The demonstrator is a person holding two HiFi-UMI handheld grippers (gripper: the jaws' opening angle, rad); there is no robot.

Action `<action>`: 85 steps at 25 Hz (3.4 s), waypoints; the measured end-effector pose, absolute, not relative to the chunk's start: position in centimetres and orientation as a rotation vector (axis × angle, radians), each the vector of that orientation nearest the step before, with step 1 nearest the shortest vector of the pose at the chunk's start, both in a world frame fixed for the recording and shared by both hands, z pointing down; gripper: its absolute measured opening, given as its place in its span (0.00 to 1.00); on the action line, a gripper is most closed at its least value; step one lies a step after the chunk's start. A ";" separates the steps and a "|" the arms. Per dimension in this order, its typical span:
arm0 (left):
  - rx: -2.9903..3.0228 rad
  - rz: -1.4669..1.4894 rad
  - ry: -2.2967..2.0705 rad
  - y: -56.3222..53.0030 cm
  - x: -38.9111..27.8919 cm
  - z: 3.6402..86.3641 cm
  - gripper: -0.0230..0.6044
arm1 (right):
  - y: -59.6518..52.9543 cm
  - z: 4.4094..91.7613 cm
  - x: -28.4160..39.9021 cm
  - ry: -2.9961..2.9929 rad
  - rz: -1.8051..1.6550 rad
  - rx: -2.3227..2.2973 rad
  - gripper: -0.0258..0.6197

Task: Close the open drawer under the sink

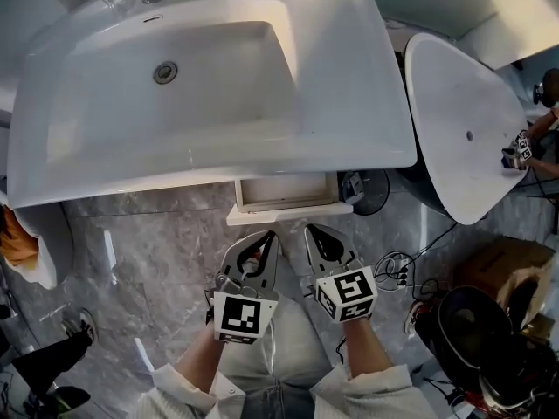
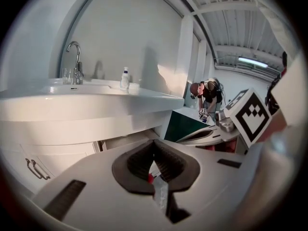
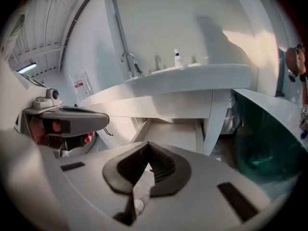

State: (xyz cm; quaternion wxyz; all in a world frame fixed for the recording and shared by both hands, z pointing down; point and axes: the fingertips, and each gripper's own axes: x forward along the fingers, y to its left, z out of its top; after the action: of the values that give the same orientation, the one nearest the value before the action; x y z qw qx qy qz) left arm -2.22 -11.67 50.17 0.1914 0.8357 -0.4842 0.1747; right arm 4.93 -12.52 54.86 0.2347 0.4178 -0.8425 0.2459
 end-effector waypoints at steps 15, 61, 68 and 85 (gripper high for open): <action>2.273 0.634 -1.314 -10.7 -1.6 60.2 0.06 | -12.6 62.0 5.9 -2.260 0.766 1.135 0.05; 2.213 0.609 -1.477 -14.6 -4.1 61.7 0.06 | -16.4 62.5 5.0 -2.296 0.675 1.281 0.05; 2.230 0.606 -1.486 -16.4 -4.5 61.6 0.06 | -18.3 62.4 4.6 -2.311 0.651 1.299 0.05; 2.315 0.629 -1.507 -22.0 -5.1 61.3 0.06 | -23.9 62.0 3.9 -2.350 0.575 1.322 0.05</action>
State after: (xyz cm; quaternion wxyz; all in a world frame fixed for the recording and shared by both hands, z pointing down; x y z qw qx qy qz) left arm -5.08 -21.96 61.27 0.1537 0.8073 -0.5258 0.2193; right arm 3.88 -23.93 61.97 0.1912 0.4707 -0.8367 0.2046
